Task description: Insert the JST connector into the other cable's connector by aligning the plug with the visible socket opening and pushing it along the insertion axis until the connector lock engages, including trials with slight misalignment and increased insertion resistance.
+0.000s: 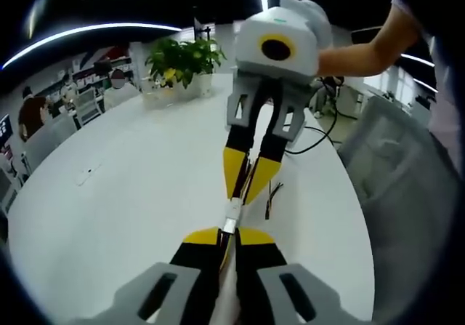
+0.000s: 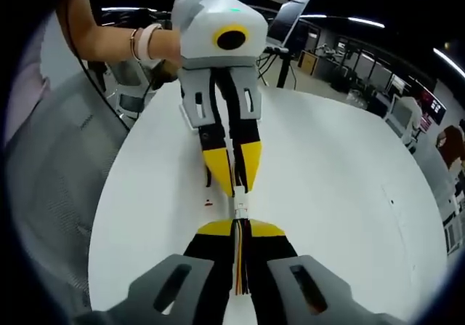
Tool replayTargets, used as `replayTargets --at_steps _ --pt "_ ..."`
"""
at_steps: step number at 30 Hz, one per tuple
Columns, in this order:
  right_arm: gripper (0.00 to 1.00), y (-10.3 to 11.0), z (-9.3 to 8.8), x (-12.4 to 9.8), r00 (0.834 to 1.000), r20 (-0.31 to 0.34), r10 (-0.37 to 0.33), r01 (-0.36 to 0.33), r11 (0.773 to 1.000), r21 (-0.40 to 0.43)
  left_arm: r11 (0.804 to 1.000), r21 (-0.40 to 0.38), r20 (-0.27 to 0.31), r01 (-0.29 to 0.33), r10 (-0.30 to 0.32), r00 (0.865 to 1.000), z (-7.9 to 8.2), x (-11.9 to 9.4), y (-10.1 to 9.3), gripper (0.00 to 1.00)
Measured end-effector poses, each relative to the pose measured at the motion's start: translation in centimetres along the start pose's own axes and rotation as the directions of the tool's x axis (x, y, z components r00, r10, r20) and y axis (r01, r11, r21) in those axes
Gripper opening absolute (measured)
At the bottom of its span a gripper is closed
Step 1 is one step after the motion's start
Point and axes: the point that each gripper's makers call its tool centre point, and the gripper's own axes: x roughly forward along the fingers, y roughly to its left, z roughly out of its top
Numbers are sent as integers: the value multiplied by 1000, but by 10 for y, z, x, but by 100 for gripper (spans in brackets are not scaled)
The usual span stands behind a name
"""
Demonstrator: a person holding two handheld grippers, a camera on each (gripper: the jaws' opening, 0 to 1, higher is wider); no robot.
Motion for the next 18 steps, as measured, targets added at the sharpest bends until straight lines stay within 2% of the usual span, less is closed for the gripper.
replayTargets --at_steps 9,12,14,16,18 --pt "1 -2 3 -3 1000 7 6 -6 1000 -9 1000 9 13 2 -2 1000 5 -1 -1 0" --pt "1 -2 4 -3 1000 10 -1 1 1000 -7 1000 -15 34 2 -1 999 8 -2 0 0" --pt "1 -2 4 -3 1000 11 1 -1 1000 -8 1000 -7 32 6 -6 999 8 -2 -1 0" --pt "1 -1 3 -3 1000 7 5 -5 1000 -12 1000 -5 28 11 -10 1000 3 -3 7 0" --pt "1 -1 3 -2 1000 7 6 -6 1000 -16 1000 -4 26 14 -14 1000 3 -2 4 0"
